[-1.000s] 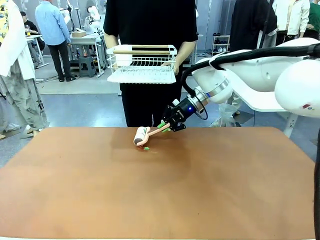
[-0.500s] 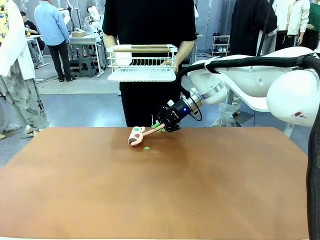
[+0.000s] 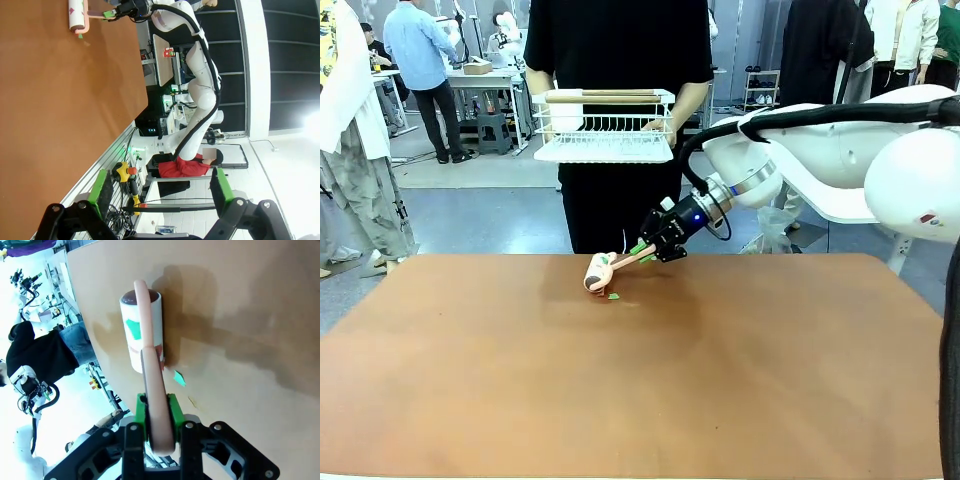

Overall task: Clean the table.
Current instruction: Clean the table with the Lint Roller when the human lifts the Dish drying rack.

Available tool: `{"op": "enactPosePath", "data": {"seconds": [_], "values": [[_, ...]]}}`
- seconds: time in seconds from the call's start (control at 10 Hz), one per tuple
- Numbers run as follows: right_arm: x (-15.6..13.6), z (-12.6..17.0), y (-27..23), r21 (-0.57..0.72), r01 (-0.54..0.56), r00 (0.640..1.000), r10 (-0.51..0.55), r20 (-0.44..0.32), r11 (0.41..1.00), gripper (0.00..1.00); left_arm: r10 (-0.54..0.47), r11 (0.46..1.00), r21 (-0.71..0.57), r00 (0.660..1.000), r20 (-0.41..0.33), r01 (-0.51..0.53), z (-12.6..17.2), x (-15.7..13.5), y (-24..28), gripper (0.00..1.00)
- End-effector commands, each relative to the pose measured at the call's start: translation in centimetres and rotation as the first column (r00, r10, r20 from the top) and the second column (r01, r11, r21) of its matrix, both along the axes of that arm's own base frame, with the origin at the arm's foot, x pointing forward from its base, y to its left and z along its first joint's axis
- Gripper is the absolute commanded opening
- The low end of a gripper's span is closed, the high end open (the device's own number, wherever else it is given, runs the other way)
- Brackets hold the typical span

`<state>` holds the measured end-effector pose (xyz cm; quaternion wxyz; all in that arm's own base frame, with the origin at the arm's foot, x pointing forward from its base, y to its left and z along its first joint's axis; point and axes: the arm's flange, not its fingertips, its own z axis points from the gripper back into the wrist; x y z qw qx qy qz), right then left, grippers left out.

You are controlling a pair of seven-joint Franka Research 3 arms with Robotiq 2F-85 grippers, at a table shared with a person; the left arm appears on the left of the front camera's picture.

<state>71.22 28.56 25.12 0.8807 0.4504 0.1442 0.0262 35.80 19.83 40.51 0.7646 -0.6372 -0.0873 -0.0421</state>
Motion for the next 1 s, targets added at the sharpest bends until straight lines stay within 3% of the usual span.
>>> {"op": "enactPosePath", "data": {"seconds": [0.0, 0.3, 0.7, 0.9], "values": [[-3.0, 1.1, -3.2, -0.02, -0.041, 0.999, 0.041, 0.0, 0.999, 0.22, 0.0, 1.0, -0.002, 1.0, 0.003, 0.0, 0.1, -0.2, 0.2, 1.0], [-2.9, 4.0, -7.0, 0.094, -0.022, 0.999, 0.025, -0.027, 0.995, 0.22, 0.0, 1.0, -0.002, 1.0, 0.003, 0.0, 0.1, -0.2, 0.2, 1.0], [-4.4, 7.5, -13.0, -0.022, -0.001, 1.0, 0.0, -0.024, 1.0, 0.22, 0.0, 1.0, -0.002, 1.0, 0.003, 0.0, 0.1, -0.2, 0.2, 1.0], [-5.5, 7.2, -14.1, -0.088, -0.038, 0.999, 0.037, -0.011, 0.995, 0.22, 0.0, 1.0, -0.002, 1.0, 0.003, 0.0, 0.1, -0.2, 0.2, 1.0]]}}
